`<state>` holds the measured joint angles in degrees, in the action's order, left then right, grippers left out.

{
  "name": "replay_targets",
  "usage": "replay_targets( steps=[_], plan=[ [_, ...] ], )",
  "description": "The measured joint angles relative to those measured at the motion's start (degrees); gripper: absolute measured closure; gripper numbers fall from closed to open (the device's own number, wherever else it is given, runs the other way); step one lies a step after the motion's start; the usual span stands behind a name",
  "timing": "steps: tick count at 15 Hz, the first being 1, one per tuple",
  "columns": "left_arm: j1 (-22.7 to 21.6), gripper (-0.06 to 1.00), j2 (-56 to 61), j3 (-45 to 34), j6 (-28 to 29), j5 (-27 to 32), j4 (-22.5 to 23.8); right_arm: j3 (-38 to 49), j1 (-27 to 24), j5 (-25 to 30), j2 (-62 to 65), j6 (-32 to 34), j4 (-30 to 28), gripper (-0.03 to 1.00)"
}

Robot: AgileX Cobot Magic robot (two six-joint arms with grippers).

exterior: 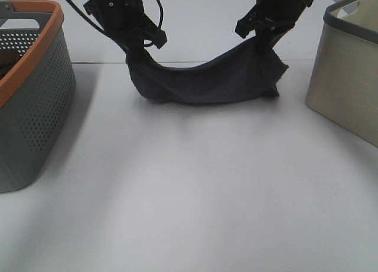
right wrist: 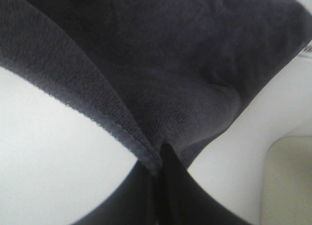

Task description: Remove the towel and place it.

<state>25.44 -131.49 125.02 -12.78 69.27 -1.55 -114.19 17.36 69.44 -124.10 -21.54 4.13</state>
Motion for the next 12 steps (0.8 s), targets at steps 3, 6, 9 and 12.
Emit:
replay_targets(
  steps=[3, 6, 9, 12],
  plan=[
    [0.00, 0.94, 0.34, -7.91, -0.40, 0.11, -2.64, 11.12, 0.00, 0.11, -0.06, 0.00, -0.29, 0.97],
    [0.00, 0.94, 3.61, -17.07, -0.52, 0.00, -4.70, 22.40, 0.11, -0.06, 0.63, 0.00, 0.11, 0.97],
    [0.63, 0.94, 7.22, -25.38, -0.92, -0.29, -7.33, 28.30, 0.17, -0.17, 2.64, 0.00, 1.26, 0.97],
    [1.15, 0.94, 7.33, -30.48, -1.38, -0.63, -9.63, 30.77, 0.17, -0.46, 2.81, 0.00, 1.66, 0.97]
  ],
)
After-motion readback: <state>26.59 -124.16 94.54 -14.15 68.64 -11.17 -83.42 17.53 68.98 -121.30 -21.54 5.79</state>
